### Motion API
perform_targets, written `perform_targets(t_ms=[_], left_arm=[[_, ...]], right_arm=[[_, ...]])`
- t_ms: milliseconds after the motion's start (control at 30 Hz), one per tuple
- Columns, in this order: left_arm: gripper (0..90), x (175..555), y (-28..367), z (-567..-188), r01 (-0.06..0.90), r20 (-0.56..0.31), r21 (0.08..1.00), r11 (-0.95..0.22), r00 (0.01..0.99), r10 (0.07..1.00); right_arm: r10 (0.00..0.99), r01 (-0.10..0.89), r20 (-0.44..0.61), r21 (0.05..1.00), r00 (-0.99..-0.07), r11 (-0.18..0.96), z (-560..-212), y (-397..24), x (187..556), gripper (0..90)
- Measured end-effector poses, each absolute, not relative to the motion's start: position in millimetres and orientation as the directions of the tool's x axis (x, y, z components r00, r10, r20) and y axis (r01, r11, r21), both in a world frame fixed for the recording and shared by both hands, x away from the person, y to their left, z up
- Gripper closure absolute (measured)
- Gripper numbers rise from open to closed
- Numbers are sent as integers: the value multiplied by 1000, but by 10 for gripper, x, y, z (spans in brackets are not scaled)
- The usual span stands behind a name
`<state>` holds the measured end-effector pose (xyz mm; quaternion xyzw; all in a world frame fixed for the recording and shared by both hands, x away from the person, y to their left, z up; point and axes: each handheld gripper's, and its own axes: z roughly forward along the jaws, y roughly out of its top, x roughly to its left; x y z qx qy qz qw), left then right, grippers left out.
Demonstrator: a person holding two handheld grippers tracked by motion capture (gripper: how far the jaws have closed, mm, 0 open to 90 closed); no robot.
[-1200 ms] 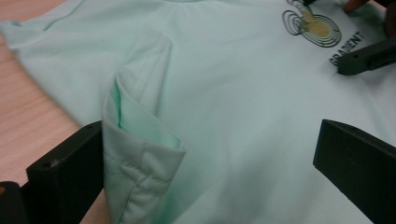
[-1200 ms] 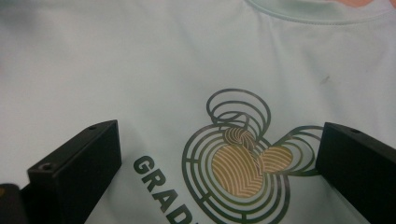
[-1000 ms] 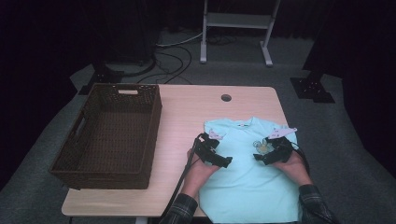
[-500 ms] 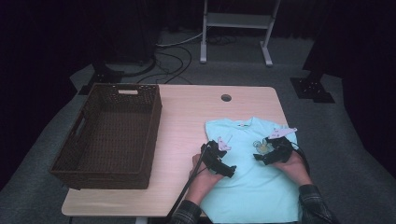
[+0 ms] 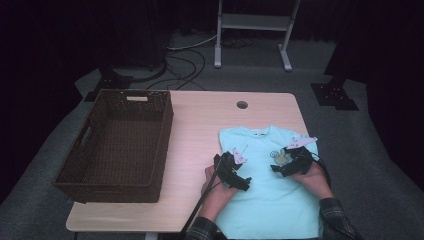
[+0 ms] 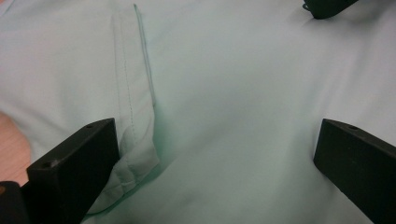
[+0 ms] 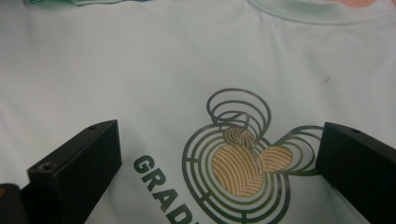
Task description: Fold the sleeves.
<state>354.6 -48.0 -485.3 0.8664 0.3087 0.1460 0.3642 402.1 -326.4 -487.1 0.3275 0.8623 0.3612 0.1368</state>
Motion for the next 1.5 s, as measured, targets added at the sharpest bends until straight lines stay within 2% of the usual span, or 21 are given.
perform_targets(t_ms=[700,1500], left_arm=[[0,3561,-6,-4851,441,26,722,-533,753,657],[0,3370,521,-4849,437,30,723,-535,754,656]], right_arm=[[659,462,-2,713,-752,528,-4869,-2820,4000,0],[638,449,3,713,-770,539,-4867,-2296,3899,0]])
